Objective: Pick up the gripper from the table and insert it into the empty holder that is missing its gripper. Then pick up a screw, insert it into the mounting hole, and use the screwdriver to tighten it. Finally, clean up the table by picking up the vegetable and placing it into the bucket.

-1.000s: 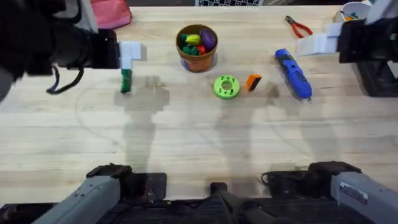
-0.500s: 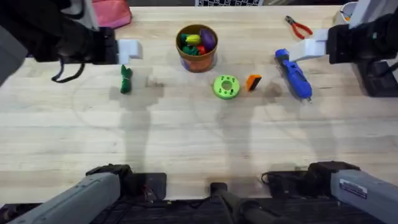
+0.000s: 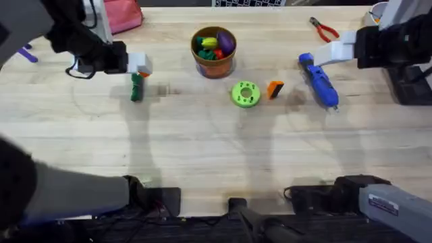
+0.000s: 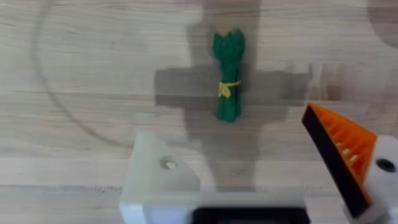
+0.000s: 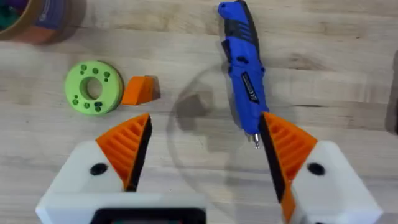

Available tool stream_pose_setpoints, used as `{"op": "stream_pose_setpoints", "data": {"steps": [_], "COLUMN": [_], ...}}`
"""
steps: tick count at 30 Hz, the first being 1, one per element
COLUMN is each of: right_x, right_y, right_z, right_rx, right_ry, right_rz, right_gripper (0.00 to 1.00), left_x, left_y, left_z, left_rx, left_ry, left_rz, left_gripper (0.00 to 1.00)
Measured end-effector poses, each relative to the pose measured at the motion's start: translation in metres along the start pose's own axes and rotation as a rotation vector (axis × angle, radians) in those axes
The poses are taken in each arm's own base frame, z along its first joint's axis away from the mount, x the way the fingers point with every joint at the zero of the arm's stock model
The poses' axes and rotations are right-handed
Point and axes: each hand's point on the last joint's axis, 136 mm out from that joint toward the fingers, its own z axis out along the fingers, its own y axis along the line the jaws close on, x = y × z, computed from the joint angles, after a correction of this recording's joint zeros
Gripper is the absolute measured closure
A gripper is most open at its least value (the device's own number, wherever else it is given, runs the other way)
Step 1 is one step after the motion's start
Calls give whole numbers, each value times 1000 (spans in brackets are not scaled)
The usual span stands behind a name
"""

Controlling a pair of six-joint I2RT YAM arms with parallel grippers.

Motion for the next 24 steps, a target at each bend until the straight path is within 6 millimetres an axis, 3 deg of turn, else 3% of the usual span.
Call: {"op": "stream_pose_setpoints", "data": {"steps": [11, 24], "right_x": [0, 0], "right_y": [0, 0], "right_z": [0, 0], "right_rx": [0, 0], "right_ry": [0, 0], "right_rz": [0, 0], "right_gripper": [7, 7], "left_x": [1, 0], "left_y": [13, 17], "left_z": [61, 77], "left_rx": [-23, -34], "left_ry": [134, 148], "left_rz": [3, 20], "left_gripper": [11, 15]}}
